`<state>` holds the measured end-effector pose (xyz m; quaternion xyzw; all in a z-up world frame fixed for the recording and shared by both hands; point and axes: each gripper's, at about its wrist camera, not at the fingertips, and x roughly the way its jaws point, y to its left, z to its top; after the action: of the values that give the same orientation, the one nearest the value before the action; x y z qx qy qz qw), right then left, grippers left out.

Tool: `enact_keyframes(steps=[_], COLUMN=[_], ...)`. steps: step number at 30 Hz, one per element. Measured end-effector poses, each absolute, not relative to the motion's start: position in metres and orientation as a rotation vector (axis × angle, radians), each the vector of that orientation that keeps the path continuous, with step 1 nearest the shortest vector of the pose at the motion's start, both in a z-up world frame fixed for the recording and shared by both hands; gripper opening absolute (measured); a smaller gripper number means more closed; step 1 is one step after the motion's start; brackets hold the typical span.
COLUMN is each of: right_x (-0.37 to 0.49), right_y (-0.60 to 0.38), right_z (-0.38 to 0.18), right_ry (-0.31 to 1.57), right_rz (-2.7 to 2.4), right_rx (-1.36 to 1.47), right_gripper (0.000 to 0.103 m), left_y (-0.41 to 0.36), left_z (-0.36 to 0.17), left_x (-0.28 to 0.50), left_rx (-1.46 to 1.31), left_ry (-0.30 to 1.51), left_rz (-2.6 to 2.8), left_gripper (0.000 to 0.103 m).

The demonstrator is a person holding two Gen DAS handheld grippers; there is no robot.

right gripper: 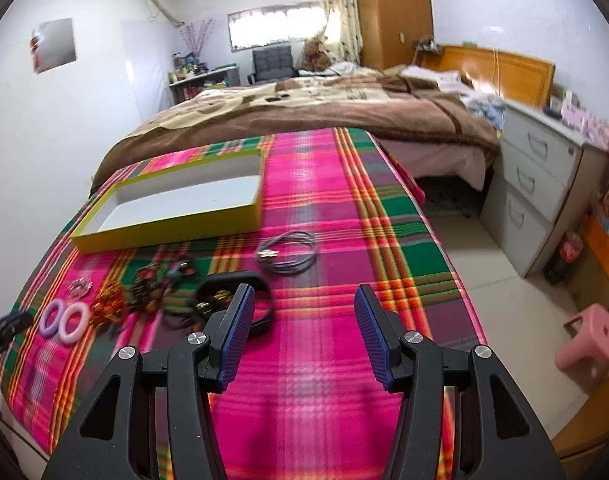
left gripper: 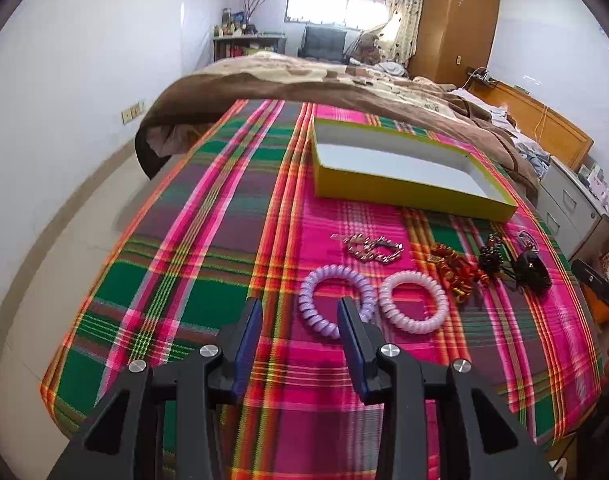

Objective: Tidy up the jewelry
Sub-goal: 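Close right tool on grey cable with white flower while left tool grasps purple coil hair tie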

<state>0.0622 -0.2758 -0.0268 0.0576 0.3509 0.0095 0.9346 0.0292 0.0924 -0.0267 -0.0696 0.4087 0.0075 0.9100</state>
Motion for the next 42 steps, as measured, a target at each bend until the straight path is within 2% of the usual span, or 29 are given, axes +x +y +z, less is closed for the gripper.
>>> enact_keyframes(steps=[8,23,26,31,33,37,40,42], right_x=[0.097,0.144,0.149,0.148,0.149,0.149,0.147,0.146], right_y=[-0.296,-0.247,-0.245,-0.243,-0.245,-0.248,-0.25,-0.251], right_z=[-0.036,-0.047,-0.052,-0.055,-0.055,-0.055,-0.054,-0.053], right_ry=[0.789,0.867,0.89,0.897,0.9,0.9,0.894,0.886], right_rz=[0.096,0.221,0.202,0.203,0.188,0.189,0.189,0.189], right_rx=[0.217,0.096,0.084,0.048,0.05,0.06,0.064,0.072], right_gripper=[0.053,0.053,0.038,0.03,0.018,0.018,0.018,0.018], left_y=[0.094,0.084,0.081,0.079,0.079,0.077,0.076,0.076], left_z=[-0.037,-0.039,-0.039,-0.039,-0.039,-0.04,-0.041,-0.042], left_x=[0.039,0.049,0.053,0.056,0.058,0.06,0.06,0.06], left_rx=[-0.19,-0.182,-0.168,-0.143,-0.137,-0.102,-0.086,-0.064], left_ry=[0.883,0.91,0.914,0.92,0.921,0.919,0.9,0.896], left_rz=[-0.03,-0.079,-0.07,-0.063,-0.058,-0.068,-0.092,-0.087], left_gripper=[0.038,0.038,0.038,0.038,0.038,0.038,0.032,0.018])
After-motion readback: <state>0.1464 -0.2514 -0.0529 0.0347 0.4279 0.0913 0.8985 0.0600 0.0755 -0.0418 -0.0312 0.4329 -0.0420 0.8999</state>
